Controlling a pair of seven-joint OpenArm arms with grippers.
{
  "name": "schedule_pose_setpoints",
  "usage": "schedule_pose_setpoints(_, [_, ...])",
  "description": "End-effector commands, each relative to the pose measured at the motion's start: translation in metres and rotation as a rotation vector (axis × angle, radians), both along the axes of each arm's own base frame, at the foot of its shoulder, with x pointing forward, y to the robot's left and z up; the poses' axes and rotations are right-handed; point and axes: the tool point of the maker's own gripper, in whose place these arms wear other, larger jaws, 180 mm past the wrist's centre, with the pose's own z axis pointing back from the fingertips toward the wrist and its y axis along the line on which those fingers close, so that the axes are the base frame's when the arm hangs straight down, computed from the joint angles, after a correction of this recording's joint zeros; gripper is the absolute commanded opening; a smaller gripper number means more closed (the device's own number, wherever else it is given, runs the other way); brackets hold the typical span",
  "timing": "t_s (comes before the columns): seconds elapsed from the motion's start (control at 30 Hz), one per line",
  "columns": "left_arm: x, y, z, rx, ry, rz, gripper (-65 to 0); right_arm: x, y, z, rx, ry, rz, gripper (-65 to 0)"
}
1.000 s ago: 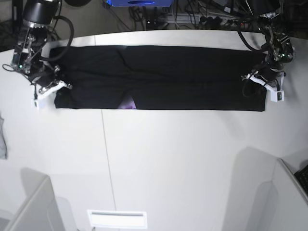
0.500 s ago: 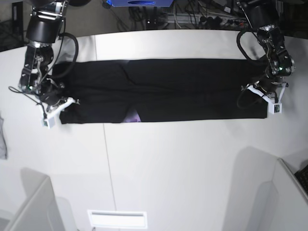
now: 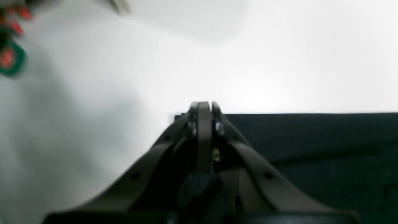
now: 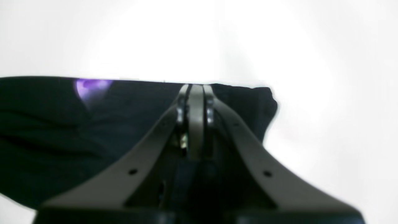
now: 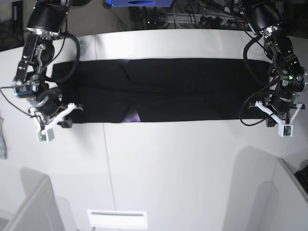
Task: Fold the T-shirt properly
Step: 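Grasp the strip ends with both grippers and drag it toward the robot, then grasp the strip end with the left gripper and lift it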
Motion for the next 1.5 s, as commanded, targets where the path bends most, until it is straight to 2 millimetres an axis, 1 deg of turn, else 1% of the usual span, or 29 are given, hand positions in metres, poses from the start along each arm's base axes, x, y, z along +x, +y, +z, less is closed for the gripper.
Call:
schedule_pose_setpoints(0.0, [-0.005, 0.009, 0.015, 0.034, -0.031, 0.011, -65.0, 0.004, -0.001, 0.019, -0.021, -0.058, 0.012, -65.0])
schedule_pose_setpoints(0.03, [-0.009, 0.008, 0.018, 0.025, -0.039, -0.003, -65.0, 0.001, 0.0, 0.024, -0.029, -0.067, 0.018, -65.0])
schedule_pose_setpoints(0.1, [-0.023, 0.013, 0.021, 0.002, -0.056, -0.023, -65.0, -0.003, 0.002, 0.03, -0.04, -0.08, 0.026, -65.0])
schedule_pose_setpoints(0.2, [-0.045, 0.024, 0.02, -0.049, -0.08, -0.003, -65.0, -0.009, 0.003, 0.025, -0.041, -0.068, 0.027, -65.0])
schedule_pose_setpoints(0.27, [-0.06, 0.03, 0.017, -0.081, -0.079, 0.018, -65.0, -0.013, 0.003, 0.02, -0.04, -0.052, 0.027, -65.0])
schedule_pose_setpoints(0.37, [-0.073, 0.036, 0.014, -0.116, -0.084, 0.043, -65.0, -0.015, 0.005, 0.017, -0.037, -0.044, 0.033, -65.0])
schedule_pose_setpoints(0.43, [-0.077, 0.041, 0.01, -0.139, -0.083, 0.061, -65.0, -0.017, 0.009, 0.015, -0.024, -0.038, 0.032, -65.0])
schedule_pose_setpoints(0.47, [-0.079, 0.043, 0.005, -0.152, -0.076, 0.072, -60.7, -0.018, 0.011, 0.013, -0.017, -0.035, 0.031, -65.0])
schedule_pose_setpoints(0.5, [-0.081, 0.044, 0.001, -0.164, -0.066, 0.081, -53.8, -0.018, 0.012, 0.013, -0.014, -0.033, 0.03, -65.0])
schedule_pose_setpoints(0.57, [-0.084, 0.046, -0.009, -0.187, -0.048, 0.092, -36.7, -0.018, 0.012, 0.012, -0.012, -0.032, 0.03, -65.0])
schedule_pose_setpoints(0.67, [-0.086, 0.044, -0.023, -0.214, -0.02, 0.08, -14.0, -0.021, 0.013, 0.009, -0.01, -0.022, 0.032, -65.0])
schedule_pose_setpoints(0.73, [-0.087, 0.039, -0.033, -0.225, 0.0, 0.028, -2.0, -0.022, 0.013, 0.009, -0.01, -0.019, 0.032, -65.0])
schedule_pose_setpoints(0.77, [-0.089, 0.039, -0.039, -0.241, 0.01, 0.037, 0.0, -0.023, 0.013, 0.008, -0.01, -0.018, 0.032, -65.0])
schedule_pose_setpoints(0.8, [-0.09, 0.04, -0.045, -0.252, 0.024, 0.043, 0.0, -0.023, 0.013, 0.008, -0.01, -0.016, 0.032, -65.0])
schedule_pose_setpoints(0.9, [-0.084, 0.042, -0.05, -0.284, -0.017, 0.059, 0.0, -0.028, 0.013, 0.003, -0.01, -0.002, 0.032, -65.0])
schedule_pose_setpoints(0.97, [-0.084, 0.043, -0.059, -0.316, -0.028, 0.076, 0.0, -0.029, 0.013, 0.002, -0.01, 0.002, 0.032, -65.0])
schedule_pose_setpoints(1.07, [-0.082, 0.038, -0.077, -0.354, 0.015, 0.063, 0.0, -0.03, 0.013, 0.002, -0.01, 0.004, 0.033, -65.0])
schedule_pose_setpoints(1.13, [-0.079, 0.029, -0.09, -0.382, 0.051, 0.04, 0.0, -0.03, 0.013, 0.001, -0.01, 0.005, 0.033, -65.0])
schedule_pose_setpoints(1.2, [-0.077, 0.026, -0.098, -0.408, 0.064, 0.042, 0.0, -0.03, 0.013, 0.001, -0.01, 0.005, 0.033, -65.0])
schedule_pose_setpoints(1.27, [-0.08, 0.026, -0.105, -0.429, 0.076, 0.056, -1.3, -0.03, 0.013, 0.001, -0.01, 0.005, 0.033, -65.0])
schedule_pose_setpoints(1.33, [-0.081, 0.024, -0.11, -0.439, 0.087, 0.058, -2.8, -0.034, 0.013, -0.002, -0.01, 0.017, 0.034, -65.0])
schedule_pose_setpoints(1.47, [-0.081, 0.022, -0.112, -0.446, 0.093, 0.056, -7.9, -0.036, 0.013, -0.004, -0.011, 0.022, 0.034, -65.0])
